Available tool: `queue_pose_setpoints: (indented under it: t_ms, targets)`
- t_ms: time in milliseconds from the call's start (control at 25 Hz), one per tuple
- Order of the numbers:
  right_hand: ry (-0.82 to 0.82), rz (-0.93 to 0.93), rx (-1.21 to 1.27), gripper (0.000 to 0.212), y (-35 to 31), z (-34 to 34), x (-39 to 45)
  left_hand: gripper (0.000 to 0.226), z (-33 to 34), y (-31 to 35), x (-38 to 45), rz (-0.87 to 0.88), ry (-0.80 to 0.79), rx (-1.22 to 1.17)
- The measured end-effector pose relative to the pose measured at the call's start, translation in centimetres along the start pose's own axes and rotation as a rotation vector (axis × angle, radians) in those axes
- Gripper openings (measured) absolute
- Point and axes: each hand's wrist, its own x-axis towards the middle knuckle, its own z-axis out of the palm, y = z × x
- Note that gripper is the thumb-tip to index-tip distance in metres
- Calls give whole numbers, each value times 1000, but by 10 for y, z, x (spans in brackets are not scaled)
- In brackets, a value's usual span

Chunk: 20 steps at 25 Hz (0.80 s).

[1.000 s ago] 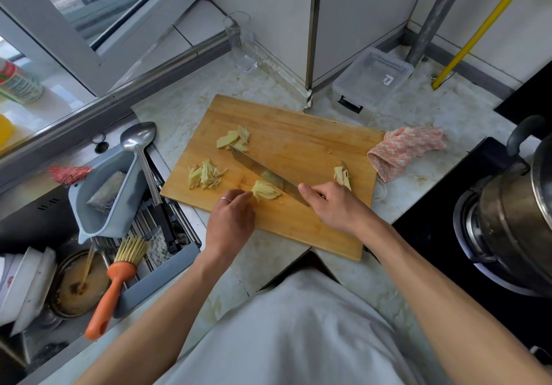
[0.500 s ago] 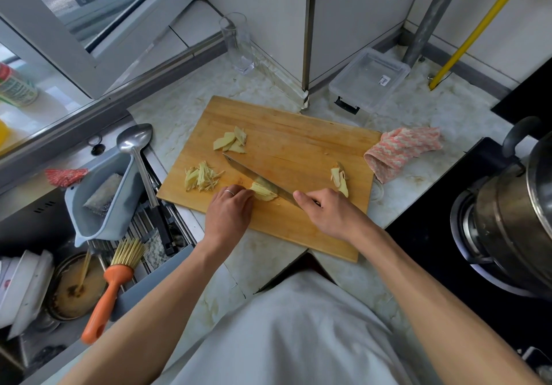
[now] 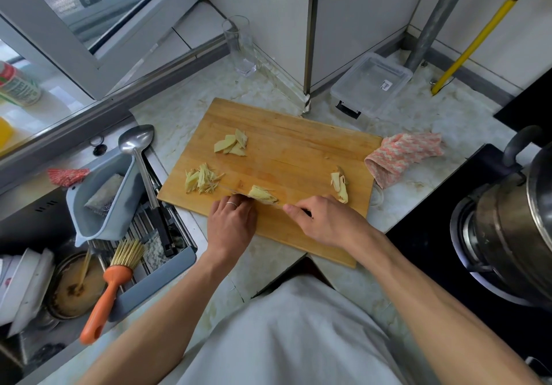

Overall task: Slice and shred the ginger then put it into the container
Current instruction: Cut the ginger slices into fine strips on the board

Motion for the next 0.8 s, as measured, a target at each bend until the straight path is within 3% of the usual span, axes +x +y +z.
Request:
queue_pose_setpoints:
  t_ms: [800]
  targets:
    - [49, -52, -210, 55, -8, 0, 0, 35, -3, 4, -8, -9, -70, 17]
